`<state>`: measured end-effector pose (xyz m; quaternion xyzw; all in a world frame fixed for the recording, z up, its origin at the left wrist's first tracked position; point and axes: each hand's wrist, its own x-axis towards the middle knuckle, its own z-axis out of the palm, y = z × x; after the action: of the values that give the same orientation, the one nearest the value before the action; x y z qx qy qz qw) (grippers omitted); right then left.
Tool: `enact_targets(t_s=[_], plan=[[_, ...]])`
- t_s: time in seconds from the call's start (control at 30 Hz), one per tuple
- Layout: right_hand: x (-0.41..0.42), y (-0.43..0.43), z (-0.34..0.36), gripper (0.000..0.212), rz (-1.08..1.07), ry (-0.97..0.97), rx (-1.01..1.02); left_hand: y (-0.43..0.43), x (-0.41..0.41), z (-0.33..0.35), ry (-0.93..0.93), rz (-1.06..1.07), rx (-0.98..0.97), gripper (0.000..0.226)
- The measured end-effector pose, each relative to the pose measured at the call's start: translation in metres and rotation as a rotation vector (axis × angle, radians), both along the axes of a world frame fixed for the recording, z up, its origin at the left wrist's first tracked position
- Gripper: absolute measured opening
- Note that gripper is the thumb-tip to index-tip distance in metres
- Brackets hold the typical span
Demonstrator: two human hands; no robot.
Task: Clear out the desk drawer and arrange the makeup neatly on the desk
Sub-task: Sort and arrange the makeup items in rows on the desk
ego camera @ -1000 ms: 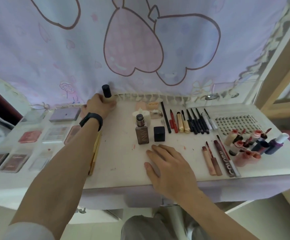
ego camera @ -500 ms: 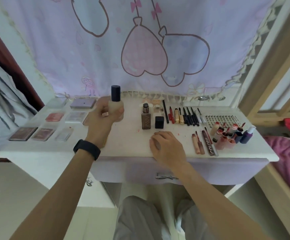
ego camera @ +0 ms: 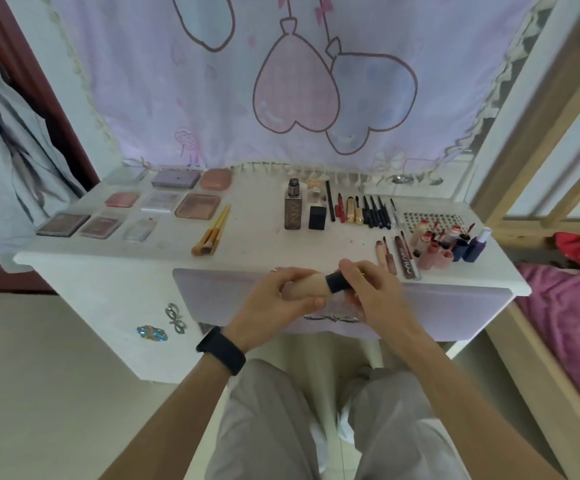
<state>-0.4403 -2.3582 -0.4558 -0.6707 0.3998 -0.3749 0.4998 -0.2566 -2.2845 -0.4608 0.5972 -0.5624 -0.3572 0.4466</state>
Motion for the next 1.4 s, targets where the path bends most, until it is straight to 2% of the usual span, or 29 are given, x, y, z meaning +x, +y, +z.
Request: enact_targets(t_s=[0.13, 0.2, 0.3, 0.37, 0.5, 0.57, 0.63, 0.7, 0.8, 0.87, 0.97, 1.07, 1.17, 1.2, 1.27, 1.3, 1.4], plan=[[-0.019, 0.002, -0.008, 0.041, -0.071, 0.027, 0.111, -0.003, -0.028, -0.010, 0.014, 0.020, -0.056, 0.028], [-0.024, 0.002, -0.010, 0.042, -0.115, 0.099, 0.049, -0.006, -0.045, -0.015, 0.039, 0.070, -0.071, 0.017], [-0.024, 0.004, -0.014, 0.040, -0.180, 0.202, -0.147, -0.014, -0.067, -0.024, 0.070, 0.278, -0.063, 0.028], [-0.024, 0.006, -0.021, 0.039, -0.228, 0.265, -0.319, -0.021, -0.071, -0.027, 0.069, 0.336, -0.001, 0.033], [-0.033, 0.008, -0.032, 0.038, -0.277, 0.308, -0.698, -0.029, -0.069, -0.025, 0.190, 0.232, 0.249, 0.035], [-0.038, 0.004, -0.033, 0.049, -0.264, 0.292, -0.909, -0.027, -0.070, -0.022, 0.308, 0.138, 0.370, 0.031], [-0.042, 0.000, -0.032, 0.051, -0.174, 0.287, -0.981, -0.026, -0.067, -0.020, 0.345, 0.104, 0.393, 0.031], [-0.045, -0.004, -0.025, 0.043, -0.064, 0.324, -0.774, -0.029, -0.061, -0.016, 0.298, 0.151, 0.340, 0.034], [-0.046, -0.006, -0.011, 0.050, 0.043, 0.232, -0.185, -0.034, -0.051, -0.012, 0.162, 0.256, 0.228, 0.037], [-0.048, -0.013, -0.007, 0.050, 0.041, 0.154, -0.008, -0.034, -0.048, -0.011, 0.098, 0.276, 0.162, 0.041], [-0.053, -0.020, -0.005, 0.042, 0.078, 0.129, 0.072, -0.032, -0.047, -0.012, 0.068, 0.273, 0.119, 0.043], [-0.052, -0.019, -0.003, 0.052, 0.131, 0.077, 0.200, -0.030, -0.047, -0.012, 0.014, 0.280, 0.081, 0.040], [-0.050, -0.019, -0.002, 0.054, 0.163, 0.155, 0.095, -0.031, -0.046, -0.014, 0.000, 0.300, 0.053, 0.040], [-0.051, -0.020, -0.001, 0.047, 0.173, 0.163, 0.074, -0.032, -0.045, -0.015, 0.004, 0.305, 0.063, 0.040], [-0.056, -0.024, -0.001, 0.019, 0.224, 0.186, 0.024, -0.032, -0.043, -0.018, 0.025, 0.311, 0.098, 0.042], [-0.058, -0.026, -0.001, 0.013, 0.252, 0.195, 0.002, -0.032, -0.043, -0.018, 0.040, 0.311, 0.110, 0.044], [-0.054, -0.024, 0.007, 0.029, 0.242, 0.193, 0.040, -0.032, -0.043, -0.018, 0.053, 0.305, 0.112, 0.045]])
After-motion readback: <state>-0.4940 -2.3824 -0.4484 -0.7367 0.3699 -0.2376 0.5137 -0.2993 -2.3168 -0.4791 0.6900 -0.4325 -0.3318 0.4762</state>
